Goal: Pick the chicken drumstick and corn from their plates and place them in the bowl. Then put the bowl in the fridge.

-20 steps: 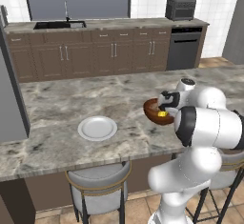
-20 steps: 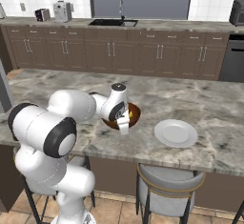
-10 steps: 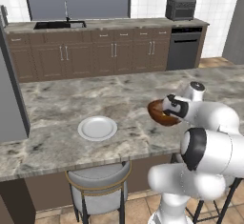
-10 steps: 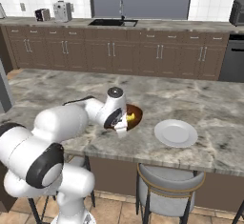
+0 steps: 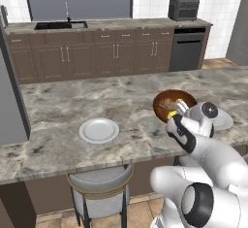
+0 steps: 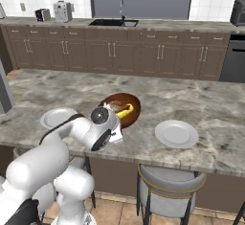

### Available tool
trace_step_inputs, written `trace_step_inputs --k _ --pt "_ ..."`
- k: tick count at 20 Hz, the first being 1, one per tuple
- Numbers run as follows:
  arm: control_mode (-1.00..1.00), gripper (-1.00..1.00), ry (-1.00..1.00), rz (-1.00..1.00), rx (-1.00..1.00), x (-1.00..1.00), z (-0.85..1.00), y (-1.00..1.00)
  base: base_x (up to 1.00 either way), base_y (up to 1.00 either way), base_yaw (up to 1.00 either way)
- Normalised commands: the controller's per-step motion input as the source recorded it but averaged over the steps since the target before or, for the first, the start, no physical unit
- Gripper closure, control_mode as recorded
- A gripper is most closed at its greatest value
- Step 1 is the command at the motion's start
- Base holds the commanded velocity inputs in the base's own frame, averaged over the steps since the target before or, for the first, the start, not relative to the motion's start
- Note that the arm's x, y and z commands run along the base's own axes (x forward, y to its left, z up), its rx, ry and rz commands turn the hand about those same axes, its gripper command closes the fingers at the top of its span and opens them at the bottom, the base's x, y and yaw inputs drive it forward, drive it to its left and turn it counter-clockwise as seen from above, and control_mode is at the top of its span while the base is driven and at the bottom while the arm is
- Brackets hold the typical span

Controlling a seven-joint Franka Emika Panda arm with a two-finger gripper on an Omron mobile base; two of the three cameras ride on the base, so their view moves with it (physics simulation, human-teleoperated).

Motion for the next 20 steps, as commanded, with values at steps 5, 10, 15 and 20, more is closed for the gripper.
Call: trace_step_inputs --k 5,10,15,20 --pt "-1.0 1.0 -0.02 0.0 -0.19 -0.28 0.38 0.16 0.0 0.0 0.0" --pt "-1.0 1.0 0.06 0.0 -0.17 -0.26 0.32 0.14 0.0 0.0 0.0" --pt "-1.0 1.0 0.08 0.0 -0.03 -0.27 0.12 0.18 0.0 0.0 0.0" --pt "-1.0 1.0 0.0 0.0 0.05 -0.29 0.04 0.17 0.0 0.0 0.0"
